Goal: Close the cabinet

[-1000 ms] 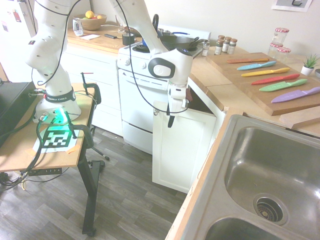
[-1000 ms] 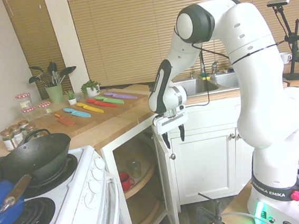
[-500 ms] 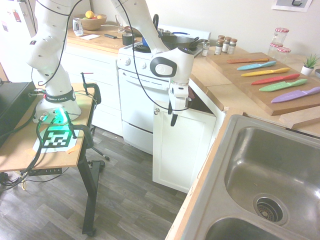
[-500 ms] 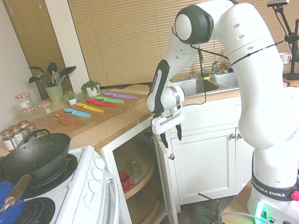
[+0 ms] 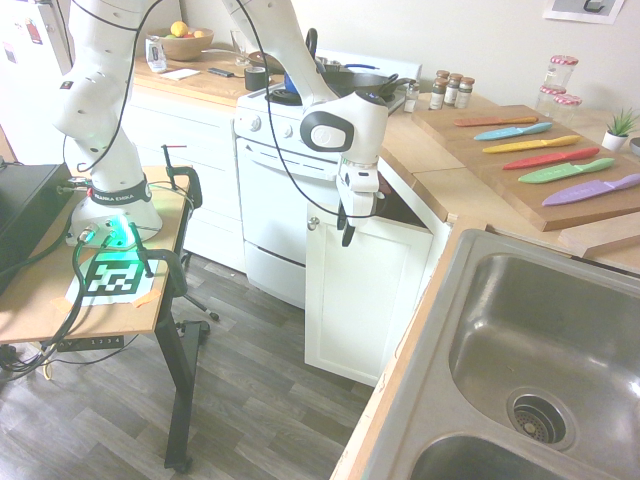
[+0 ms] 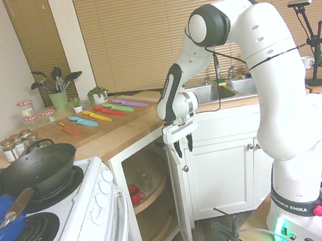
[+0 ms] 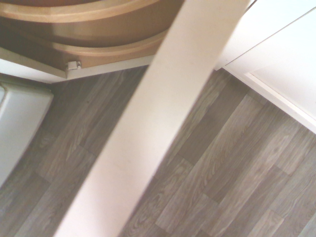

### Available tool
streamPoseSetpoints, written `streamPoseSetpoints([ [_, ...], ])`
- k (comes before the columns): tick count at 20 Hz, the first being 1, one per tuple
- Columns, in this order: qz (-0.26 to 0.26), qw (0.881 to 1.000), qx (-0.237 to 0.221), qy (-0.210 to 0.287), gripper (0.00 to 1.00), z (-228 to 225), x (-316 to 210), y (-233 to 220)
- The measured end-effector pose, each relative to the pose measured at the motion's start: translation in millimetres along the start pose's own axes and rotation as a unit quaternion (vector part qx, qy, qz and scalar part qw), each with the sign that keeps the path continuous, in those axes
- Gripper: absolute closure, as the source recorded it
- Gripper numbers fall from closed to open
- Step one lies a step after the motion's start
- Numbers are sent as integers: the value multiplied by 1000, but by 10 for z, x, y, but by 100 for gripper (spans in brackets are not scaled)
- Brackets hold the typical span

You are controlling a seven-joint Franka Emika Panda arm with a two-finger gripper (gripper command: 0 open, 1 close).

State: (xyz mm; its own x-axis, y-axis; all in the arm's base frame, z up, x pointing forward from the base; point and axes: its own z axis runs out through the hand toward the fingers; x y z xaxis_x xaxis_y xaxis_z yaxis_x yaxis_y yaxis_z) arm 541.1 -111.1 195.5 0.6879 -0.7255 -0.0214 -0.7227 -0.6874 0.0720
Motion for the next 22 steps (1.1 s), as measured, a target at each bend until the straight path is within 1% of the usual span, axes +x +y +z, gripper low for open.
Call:
streamPoseSetpoints([
  [7,-42,999,-20,13,100,-1,-19,-10],
  [10,-73,996,-34,28,100,12,-95,-76],
  [13,-112,991,-48,47,100,28,-244,-163],
  [18,-173,979,-70,80,100,-55,-478,-397],
  [22,-190,975,-79,84,100,-90,-615,-531],
])
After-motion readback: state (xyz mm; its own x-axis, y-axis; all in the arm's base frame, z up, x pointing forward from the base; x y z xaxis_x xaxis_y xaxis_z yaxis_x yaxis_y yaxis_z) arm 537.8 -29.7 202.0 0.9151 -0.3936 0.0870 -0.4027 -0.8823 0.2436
